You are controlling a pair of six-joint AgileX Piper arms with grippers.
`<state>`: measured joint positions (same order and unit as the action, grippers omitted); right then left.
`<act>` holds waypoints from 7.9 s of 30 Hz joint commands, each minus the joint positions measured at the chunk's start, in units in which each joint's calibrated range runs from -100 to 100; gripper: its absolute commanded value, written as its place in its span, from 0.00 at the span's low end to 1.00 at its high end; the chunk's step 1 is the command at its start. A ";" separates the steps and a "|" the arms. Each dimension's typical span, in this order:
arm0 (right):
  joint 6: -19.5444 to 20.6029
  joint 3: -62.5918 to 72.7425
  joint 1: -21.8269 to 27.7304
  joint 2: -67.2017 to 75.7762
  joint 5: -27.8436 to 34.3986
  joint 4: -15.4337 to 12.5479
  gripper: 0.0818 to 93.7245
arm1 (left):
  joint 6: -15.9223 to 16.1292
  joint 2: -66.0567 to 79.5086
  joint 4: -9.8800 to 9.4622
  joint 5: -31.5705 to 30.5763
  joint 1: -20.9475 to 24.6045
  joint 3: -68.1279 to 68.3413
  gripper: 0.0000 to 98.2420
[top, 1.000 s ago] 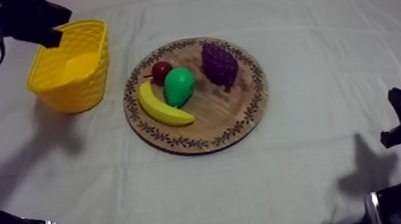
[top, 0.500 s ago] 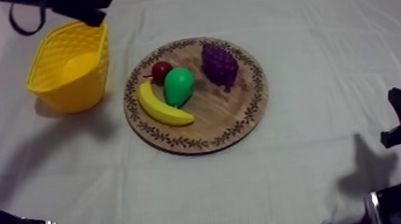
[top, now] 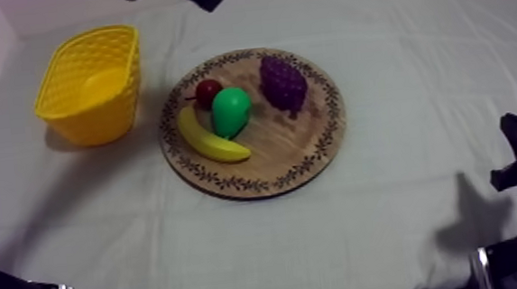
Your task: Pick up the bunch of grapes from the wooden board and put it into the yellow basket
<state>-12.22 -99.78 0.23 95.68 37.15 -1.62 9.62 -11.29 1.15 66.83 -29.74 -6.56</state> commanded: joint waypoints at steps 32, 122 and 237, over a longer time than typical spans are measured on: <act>-0.02 0.01 0.00 0.00 0.03 -0.02 0.00 | 1.52 -18.81 0.38 6.51 -3.63 -23.32 0.00; 0.03 0.01 0.00 0.00 0.03 -0.02 0.00 | -30.20 -39.99 7.56 15.86 -1.10 -30.11 0.81; -0.02 0.01 0.00 0.00 0.03 -0.02 0.00 | -9.49 22.87 6.94 -1.37 18.46 28.14 0.55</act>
<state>-12.22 -99.78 0.23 95.68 37.21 -1.62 0.24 11.75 7.97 65.19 -13.29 21.88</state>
